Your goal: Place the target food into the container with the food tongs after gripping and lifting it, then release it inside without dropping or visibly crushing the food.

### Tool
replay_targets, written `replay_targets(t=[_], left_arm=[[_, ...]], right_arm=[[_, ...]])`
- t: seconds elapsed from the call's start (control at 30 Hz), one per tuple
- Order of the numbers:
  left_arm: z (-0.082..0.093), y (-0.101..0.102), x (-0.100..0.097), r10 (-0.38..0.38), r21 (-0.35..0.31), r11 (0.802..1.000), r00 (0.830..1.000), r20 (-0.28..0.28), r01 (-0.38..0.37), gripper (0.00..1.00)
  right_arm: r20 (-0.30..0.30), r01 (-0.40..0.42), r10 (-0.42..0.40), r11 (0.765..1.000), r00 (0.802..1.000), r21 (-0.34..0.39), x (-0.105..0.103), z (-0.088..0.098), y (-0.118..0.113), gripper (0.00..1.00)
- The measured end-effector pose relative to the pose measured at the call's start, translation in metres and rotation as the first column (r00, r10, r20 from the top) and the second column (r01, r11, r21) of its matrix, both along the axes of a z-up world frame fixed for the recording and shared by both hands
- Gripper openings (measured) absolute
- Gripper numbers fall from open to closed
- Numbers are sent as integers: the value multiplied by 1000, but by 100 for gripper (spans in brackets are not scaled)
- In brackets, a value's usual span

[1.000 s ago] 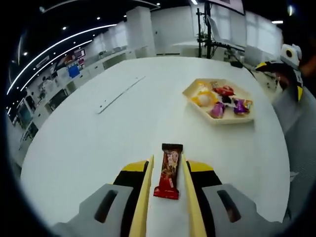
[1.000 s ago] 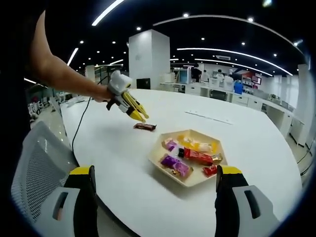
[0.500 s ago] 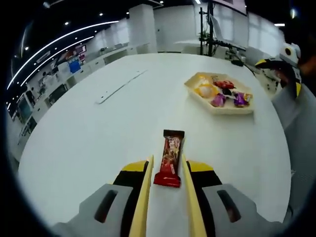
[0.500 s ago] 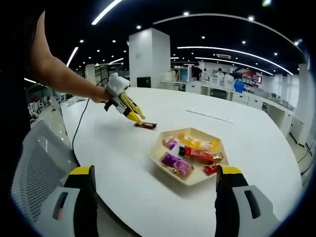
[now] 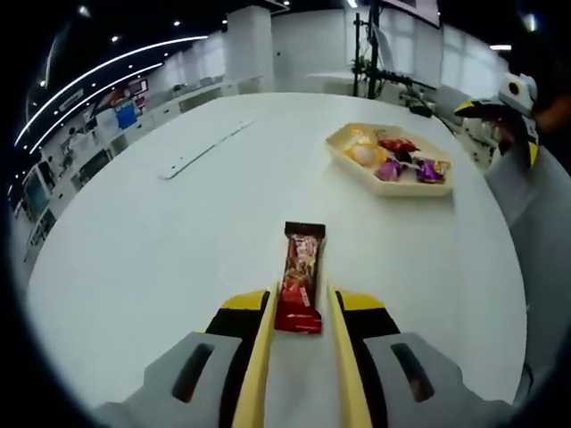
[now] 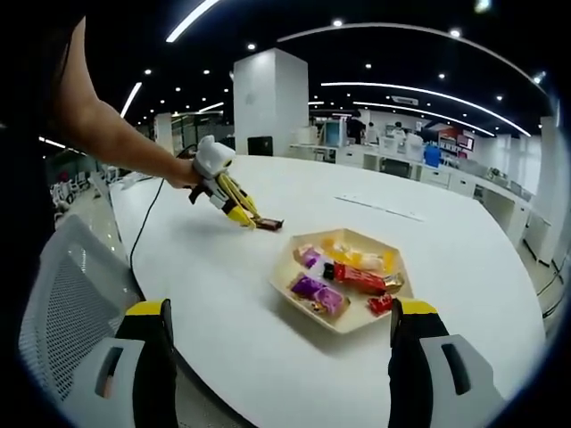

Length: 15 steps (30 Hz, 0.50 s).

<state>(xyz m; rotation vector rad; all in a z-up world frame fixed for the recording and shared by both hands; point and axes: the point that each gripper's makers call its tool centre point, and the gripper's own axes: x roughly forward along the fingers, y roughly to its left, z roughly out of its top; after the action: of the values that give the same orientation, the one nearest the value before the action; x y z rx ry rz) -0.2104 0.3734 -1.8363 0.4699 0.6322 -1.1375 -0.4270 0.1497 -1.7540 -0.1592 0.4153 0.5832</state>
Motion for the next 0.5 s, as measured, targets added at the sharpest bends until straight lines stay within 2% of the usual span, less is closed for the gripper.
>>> replay_targets(t=[0.37,0.5], left_arm=[[-1,1,3,30,35,999,999,-16,-30,18],[9,0,0,47,-6,999,998,-41,-47,19]], right_arm=[[-4,-4,4,1000,1000,-2,0,-1,1,100],[-5,-8,8,1000,1000,-3,-1,-1,1,100]])
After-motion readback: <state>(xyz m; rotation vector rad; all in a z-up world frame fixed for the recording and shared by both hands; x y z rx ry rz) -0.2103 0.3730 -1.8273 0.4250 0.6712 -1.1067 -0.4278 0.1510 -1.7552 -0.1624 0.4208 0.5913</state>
